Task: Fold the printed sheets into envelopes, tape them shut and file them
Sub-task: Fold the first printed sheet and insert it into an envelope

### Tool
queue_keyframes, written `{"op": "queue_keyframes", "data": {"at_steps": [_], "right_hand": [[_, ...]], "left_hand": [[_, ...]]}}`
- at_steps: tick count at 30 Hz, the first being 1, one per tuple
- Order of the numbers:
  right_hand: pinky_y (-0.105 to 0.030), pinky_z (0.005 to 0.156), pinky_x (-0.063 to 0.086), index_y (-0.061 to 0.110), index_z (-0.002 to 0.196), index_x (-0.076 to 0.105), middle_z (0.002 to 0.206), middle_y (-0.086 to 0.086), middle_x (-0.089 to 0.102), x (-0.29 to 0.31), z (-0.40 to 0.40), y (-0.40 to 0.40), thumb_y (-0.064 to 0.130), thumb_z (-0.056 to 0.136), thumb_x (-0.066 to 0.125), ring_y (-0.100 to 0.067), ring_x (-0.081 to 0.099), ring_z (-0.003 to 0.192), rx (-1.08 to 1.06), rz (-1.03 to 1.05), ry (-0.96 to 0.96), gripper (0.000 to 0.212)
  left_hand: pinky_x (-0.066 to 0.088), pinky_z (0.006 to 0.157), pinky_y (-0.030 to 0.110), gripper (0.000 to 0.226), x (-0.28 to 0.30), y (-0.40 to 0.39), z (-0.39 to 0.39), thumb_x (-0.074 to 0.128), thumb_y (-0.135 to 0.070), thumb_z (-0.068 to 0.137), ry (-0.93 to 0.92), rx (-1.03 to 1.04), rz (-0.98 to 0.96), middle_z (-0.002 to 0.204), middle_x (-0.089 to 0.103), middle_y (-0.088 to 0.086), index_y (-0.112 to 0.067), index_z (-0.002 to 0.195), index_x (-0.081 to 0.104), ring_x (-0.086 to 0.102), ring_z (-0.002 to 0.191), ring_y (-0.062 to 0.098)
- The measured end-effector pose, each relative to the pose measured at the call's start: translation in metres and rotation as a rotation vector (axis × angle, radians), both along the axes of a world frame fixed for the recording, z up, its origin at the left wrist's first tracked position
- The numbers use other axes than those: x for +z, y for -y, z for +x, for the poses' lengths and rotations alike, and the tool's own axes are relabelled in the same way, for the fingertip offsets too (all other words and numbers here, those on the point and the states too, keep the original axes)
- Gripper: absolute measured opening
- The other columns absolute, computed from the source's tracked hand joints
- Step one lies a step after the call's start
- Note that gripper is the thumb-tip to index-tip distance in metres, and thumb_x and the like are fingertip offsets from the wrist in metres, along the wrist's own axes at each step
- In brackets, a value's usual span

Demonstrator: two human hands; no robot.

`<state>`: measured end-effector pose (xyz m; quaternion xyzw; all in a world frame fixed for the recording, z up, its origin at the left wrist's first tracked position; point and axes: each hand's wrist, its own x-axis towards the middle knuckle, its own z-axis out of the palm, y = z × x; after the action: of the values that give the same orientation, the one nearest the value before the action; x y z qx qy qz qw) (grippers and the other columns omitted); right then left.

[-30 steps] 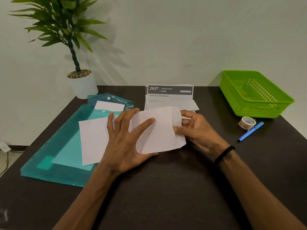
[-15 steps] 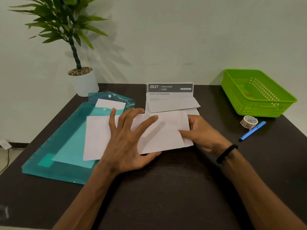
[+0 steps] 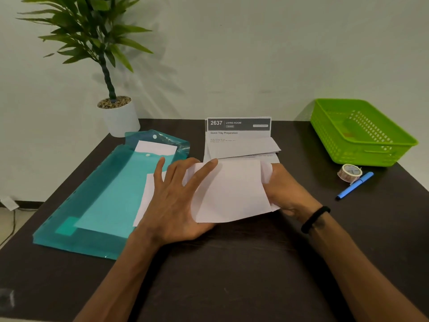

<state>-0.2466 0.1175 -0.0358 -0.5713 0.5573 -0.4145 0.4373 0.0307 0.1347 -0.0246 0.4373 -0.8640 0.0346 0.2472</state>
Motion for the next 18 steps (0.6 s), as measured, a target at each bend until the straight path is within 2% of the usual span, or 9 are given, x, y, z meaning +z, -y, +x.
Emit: {"op": "queue_keyframes", "data": {"at_steps": [2,4,7,9,11,14,18], "right_hand": [[-0.046,0.081,0.065,0.03,0.123,0.069,0.11,0.007,0.078,-0.003,-0.001,0.003,0.053,0.069,0.084,-0.022,0.076,0.102,-0.053,-0.018,-0.113,0.061],[-0.045,0.077,0.066,0.032,0.124,0.064,0.108,0.009,0.076,-0.006,-0.002,0.005,0.059,0.073,0.075,-0.02,0.075,0.098,-0.091,-0.023,-0.251,0.058],[-0.044,0.077,0.066,0.031,0.12,0.066,0.107,0.009,0.076,-0.003,0.0,0.002,0.066,0.073,0.075,-0.017,0.075,0.096,-0.075,-0.065,-0.274,0.059],[-0.043,0.08,0.065,0.032,0.127,0.065,0.113,0.009,0.075,0.002,0.002,-0.002,0.063,0.073,0.079,-0.019,0.074,0.102,-0.095,-0.079,-0.229,0.065],[-0.042,0.082,0.065,0.026,0.13,0.065,0.114,0.006,0.074,0.011,0.007,-0.005,0.048,0.081,0.084,-0.021,0.073,0.102,-0.149,-0.124,-0.175,0.057],[-0.032,0.074,0.064,0.02,0.109,0.076,0.101,0.007,0.078,0.026,0.012,-0.012,0.021,0.088,0.084,-0.014,0.075,0.091,-0.193,-0.239,-0.039,0.022],[-0.028,0.077,0.064,0.017,0.102,0.077,0.095,0.009,0.082,0.033,0.01,-0.019,0.003,0.087,0.082,-0.012,0.079,0.089,-0.181,-0.313,0.068,0.022]], "left_hand": [[0.002,0.124,0.067,0.114,0.0,0.001,0.0,0.065,-0.084,0.067,0.009,-0.006,-0.014,0.159,0.033,0.003,-0.044,0.161,0.013,0.03,0.149,0.026],[0.0,0.124,0.068,0.114,0.0,0.001,-0.001,0.06,-0.089,0.069,0.015,-0.011,0.0,0.163,0.028,0.001,-0.044,0.162,0.013,0.025,0.152,0.025],[0.0,0.124,0.067,0.121,0.004,0.001,-0.005,0.057,-0.098,0.065,-0.001,-0.063,0.022,0.165,0.024,0.001,-0.044,0.162,0.01,0.022,0.153,0.023],[0.002,0.126,0.064,0.117,0.011,0.004,-0.008,0.055,-0.096,0.068,0.005,-0.087,-0.023,0.161,0.03,0.004,-0.043,0.162,0.009,0.026,0.148,0.024],[0.004,0.126,0.062,0.111,0.02,0.01,-0.01,0.056,-0.089,0.072,0.026,-0.099,-0.077,0.157,0.034,0.007,-0.042,0.162,0.01,0.028,0.145,0.026],[0.008,0.125,0.064,0.108,0.033,0.016,-0.007,0.06,-0.083,0.074,0.068,-0.101,-0.13,0.153,0.036,0.009,-0.039,0.162,0.015,0.031,0.14,0.029],[0.005,0.124,0.067,0.108,0.04,0.018,-0.004,0.061,-0.082,0.072,0.109,-0.017,-0.179,0.154,0.035,0.012,-0.038,0.162,0.019,0.028,0.141,0.032]]}}
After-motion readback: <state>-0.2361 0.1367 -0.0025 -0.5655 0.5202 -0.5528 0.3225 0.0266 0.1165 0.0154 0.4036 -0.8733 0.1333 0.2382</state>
